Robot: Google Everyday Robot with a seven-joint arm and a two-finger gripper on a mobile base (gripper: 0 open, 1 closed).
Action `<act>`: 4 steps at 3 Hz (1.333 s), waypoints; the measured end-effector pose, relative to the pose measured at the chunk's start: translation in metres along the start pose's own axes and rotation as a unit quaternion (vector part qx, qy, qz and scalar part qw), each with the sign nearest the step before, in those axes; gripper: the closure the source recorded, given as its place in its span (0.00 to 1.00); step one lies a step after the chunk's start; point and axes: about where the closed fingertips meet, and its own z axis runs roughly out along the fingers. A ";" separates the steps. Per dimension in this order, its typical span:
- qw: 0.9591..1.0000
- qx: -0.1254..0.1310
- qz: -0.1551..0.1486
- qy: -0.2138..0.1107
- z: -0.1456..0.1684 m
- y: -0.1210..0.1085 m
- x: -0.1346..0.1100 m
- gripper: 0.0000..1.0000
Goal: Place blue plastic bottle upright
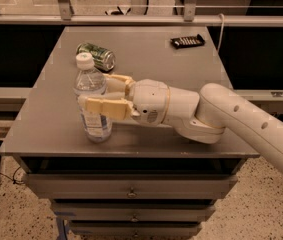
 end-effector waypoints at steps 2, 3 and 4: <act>1.000 0.002 -0.003 0.005 -0.006 0.007 -0.002 0.00; 0.999 0.006 0.001 0.035 -0.025 0.012 -0.011 0.00; 0.996 0.035 0.015 0.076 -0.066 0.018 -0.028 0.00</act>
Offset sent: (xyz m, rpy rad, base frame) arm -0.0109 -0.0157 -0.0001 -0.0174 -0.0046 -0.0176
